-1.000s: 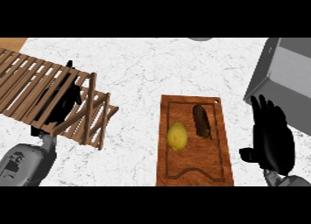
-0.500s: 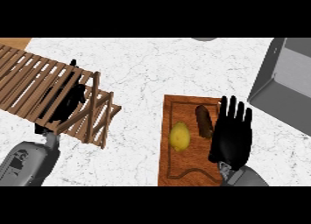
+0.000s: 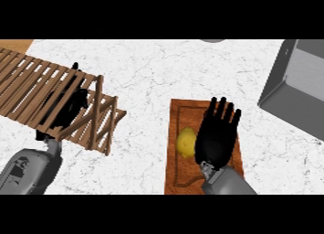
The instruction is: Pick the sweet potato from the cutting board and place it in the cardboard box
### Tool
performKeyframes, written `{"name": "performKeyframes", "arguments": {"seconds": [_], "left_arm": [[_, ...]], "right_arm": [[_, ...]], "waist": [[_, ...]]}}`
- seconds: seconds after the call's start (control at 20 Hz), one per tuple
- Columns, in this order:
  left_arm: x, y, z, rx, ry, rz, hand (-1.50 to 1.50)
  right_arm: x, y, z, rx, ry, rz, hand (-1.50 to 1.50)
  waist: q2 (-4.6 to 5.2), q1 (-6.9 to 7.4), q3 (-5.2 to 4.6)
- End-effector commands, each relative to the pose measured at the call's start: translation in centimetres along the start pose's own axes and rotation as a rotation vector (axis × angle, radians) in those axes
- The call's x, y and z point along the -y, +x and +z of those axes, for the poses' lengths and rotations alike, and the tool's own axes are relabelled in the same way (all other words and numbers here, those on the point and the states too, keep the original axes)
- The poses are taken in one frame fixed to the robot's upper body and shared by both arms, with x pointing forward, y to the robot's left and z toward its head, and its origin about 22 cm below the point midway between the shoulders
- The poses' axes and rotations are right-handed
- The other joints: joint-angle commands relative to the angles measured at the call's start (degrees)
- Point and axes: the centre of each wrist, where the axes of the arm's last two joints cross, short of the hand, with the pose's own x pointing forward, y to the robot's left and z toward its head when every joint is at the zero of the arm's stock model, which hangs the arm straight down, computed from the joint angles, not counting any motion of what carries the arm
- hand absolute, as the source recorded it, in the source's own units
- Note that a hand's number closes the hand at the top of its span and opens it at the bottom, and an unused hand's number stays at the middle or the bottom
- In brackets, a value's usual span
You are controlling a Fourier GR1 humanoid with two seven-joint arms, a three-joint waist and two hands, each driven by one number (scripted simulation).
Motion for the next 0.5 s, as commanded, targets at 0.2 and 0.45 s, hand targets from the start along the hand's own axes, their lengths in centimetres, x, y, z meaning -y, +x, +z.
{"name": "performKeyframes", "arguments": {"seconds": [0.2,0.45], "left_arm": [[-1.9,-6.4,3.7,-0.255,0.119,-0.052,0.0],[-2.7,-5.0,2.1,-0.227,0.129,-0.044,0.0]], "right_arm": [[-0.2,1.5,-0.5,-0.206,0.022,0.103,-1.5],[-0.2,1.9,-1.6,-0.237,0.032,0.086,-1.5]], "waist": [[1.06,0.66,-1.36],[1.22,0.7,-1.29]]}}
